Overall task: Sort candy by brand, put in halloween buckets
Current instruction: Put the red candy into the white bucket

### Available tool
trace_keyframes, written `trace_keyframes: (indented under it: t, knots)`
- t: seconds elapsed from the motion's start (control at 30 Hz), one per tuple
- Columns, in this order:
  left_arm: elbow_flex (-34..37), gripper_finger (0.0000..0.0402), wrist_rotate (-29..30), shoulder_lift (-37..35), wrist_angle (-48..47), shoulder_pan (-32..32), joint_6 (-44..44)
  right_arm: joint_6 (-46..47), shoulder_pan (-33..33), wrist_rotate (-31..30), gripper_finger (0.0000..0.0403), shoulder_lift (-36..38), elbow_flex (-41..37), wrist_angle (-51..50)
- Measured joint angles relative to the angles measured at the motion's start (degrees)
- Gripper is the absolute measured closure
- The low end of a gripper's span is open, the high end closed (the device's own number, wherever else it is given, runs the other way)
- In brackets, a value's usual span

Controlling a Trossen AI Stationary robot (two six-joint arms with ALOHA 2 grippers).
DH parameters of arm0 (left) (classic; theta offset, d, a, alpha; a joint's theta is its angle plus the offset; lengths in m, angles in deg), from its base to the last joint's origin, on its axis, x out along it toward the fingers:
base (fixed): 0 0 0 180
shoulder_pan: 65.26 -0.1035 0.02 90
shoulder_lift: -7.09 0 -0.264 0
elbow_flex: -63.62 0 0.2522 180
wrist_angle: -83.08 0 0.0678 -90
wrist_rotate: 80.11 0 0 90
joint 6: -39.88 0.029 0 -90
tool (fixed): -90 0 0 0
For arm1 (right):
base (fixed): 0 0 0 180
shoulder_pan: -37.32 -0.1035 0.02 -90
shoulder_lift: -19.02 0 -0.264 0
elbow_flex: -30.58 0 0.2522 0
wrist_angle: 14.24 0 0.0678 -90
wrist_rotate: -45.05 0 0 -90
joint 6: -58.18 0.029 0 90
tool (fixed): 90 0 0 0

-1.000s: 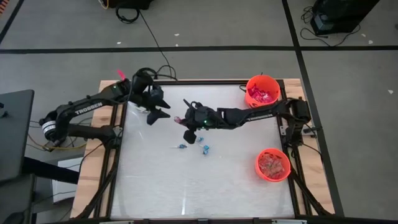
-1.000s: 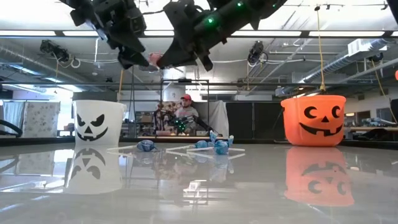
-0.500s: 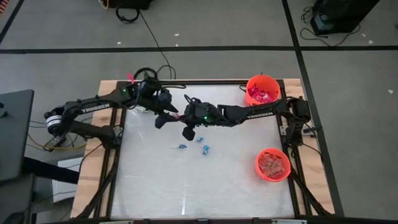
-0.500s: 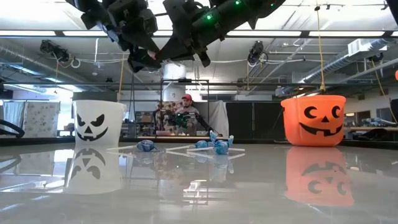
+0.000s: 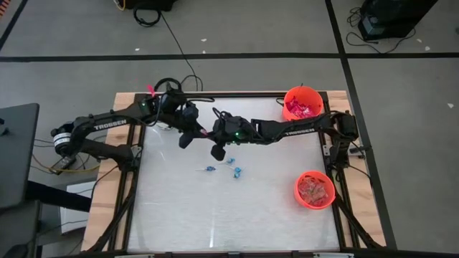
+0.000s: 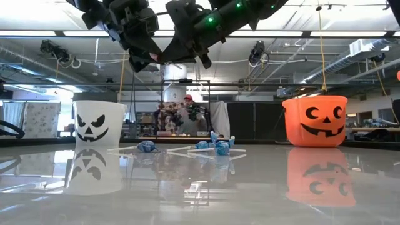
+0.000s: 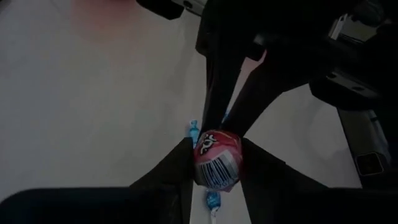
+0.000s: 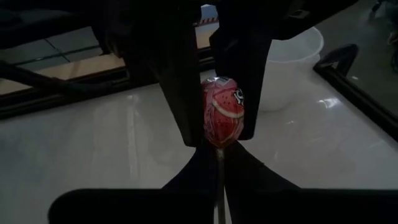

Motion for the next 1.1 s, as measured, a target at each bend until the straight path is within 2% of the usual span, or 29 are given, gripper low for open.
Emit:
trace_keyframes:
  t: [0.13,0.33,0.5,0.63,0.73,0.9,1.1]
  knots:
    - [0.0,0.0296,1.66,-0.04,0.03,-0.02,-0.02,0.02,0.75,2.18,0.0358,-0.44,0.0,-0.15]
    - [-2.25,0.0285,9.89,-0.09,-6.45,-1.78,1.35,0.99,0.95,2.09,0.026,-0.48,-1.24,-3.05]
    - [-5.47,0.0281,23.23,-0.95,-17.36,-6.12,3.22,3.83,0.27,3.61,0.0173,-0.66,-5.0,-3.6]
    - [-7.69,0.0279,31.27,-3.53,-24.32,-10.86,6.1,7.0,-0.13,3.43,0.0128,-0.66,-8.36,-1.96]
    - [-8.84,0.0278,33.82,-6.03,-26.4,-15.73,7.6,8.27,-0.21,6.36,0.0113,-0.66,-10.44,1.59]
    - [-8.53,0.0277,34.48,-7.28,-31.45,-23.91,7.34,13.44,-0.41,8.59,0.0114,-0.66,-11.98,3.31]
    - [-2.32,0.0276,34.04,-7.04,-31.35,-30.21,4.46,9.8,-0.34,9.1,0.0119,-0.63,-11.96,3.84]
